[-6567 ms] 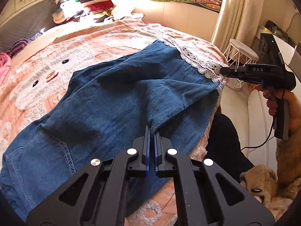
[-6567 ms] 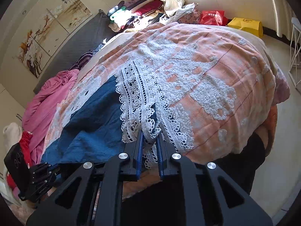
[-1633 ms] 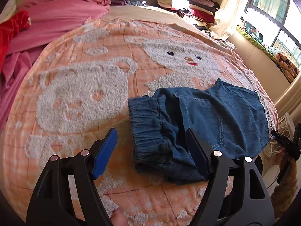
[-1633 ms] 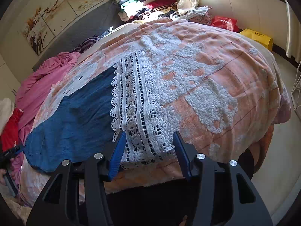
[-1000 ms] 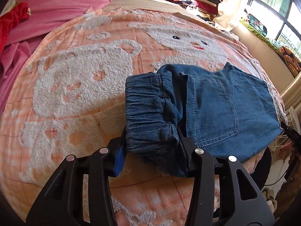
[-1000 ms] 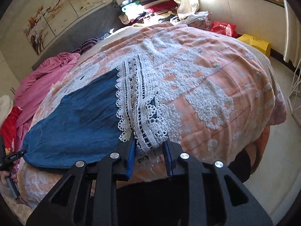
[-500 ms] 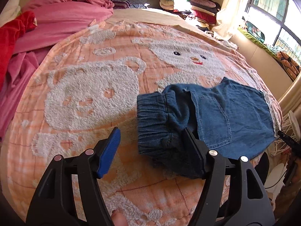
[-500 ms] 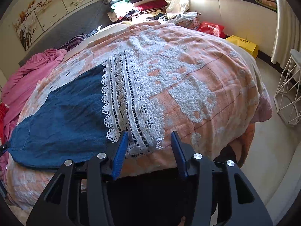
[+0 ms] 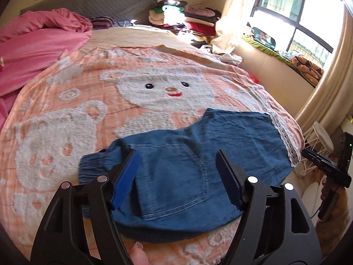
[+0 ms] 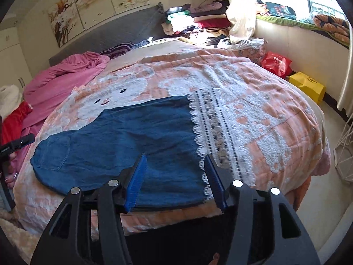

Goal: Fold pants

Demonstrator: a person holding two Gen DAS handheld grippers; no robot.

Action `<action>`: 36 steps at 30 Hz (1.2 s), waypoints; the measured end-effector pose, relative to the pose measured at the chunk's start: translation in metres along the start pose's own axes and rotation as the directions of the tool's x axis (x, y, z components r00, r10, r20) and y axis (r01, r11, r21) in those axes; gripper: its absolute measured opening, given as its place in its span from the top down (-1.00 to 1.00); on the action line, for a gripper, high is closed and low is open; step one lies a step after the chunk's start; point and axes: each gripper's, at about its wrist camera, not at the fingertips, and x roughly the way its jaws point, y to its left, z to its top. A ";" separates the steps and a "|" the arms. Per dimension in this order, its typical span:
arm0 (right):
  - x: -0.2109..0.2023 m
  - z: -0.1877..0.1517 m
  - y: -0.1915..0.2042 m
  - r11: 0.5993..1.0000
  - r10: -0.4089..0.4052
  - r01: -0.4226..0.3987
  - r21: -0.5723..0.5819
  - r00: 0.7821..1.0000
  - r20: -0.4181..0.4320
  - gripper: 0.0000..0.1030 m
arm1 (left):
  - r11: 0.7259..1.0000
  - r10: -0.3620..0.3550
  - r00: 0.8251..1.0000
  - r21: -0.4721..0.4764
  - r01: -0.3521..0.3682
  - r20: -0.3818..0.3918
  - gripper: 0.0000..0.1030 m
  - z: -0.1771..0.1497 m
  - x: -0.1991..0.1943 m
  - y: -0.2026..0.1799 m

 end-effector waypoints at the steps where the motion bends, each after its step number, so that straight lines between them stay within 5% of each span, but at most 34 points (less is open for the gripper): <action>1: 0.002 0.001 0.008 1.000 0.011 -0.011 -0.016 1.000 -0.001 -0.03 | 1.000 -0.006 1.000 0.024 0.007 -0.008 -0.25 0.000 0.007 -0.010; 8: 0.031 0.008 0.051 0.992 0.054 -0.059 -0.111 0.998 -0.045 -0.09 | 0.986 0.003 0.997 0.168 0.011 -0.081 -0.33 -0.011 0.053 -0.056; 15: 0.065 0.005 0.066 0.986 0.039 -0.054 -0.155 0.994 -0.097 -0.11 | 0.976 0.100 0.976 0.208 -0.058 -0.195 -0.34 -0.039 0.091 -0.052; 20: 0.093 -0.007 0.046 0.986 -0.115 0.091 -0.142 0.978 -0.171 -0.13 | 0.974 0.097 0.977 0.218 -0.055 -0.189 -0.35 -0.045 0.094 -0.049; 28: 0.092 -0.010 0.035 0.996 -0.065 0.054 -0.077 0.986 -0.155 -0.14 | 0.982 0.073 0.977 0.184 -0.036 -0.201 -0.38 -0.037 0.090 -0.050; 32: 0.079 -0.009 0.028 0.999 -0.048 0.045 -0.025 0.989 -0.138 -0.25 | 0.991 -0.006 0.979 0.129 0.033 -0.206 -0.39 -0.026 0.080 -0.055; 36: 0.058 -0.007 0.019 0.998 -0.049 0.051 0.023 0.995 -0.089 -0.29 | 0.983 -0.002 0.986 0.183 0.033 -0.165 -0.44 -0.017 0.071 -0.074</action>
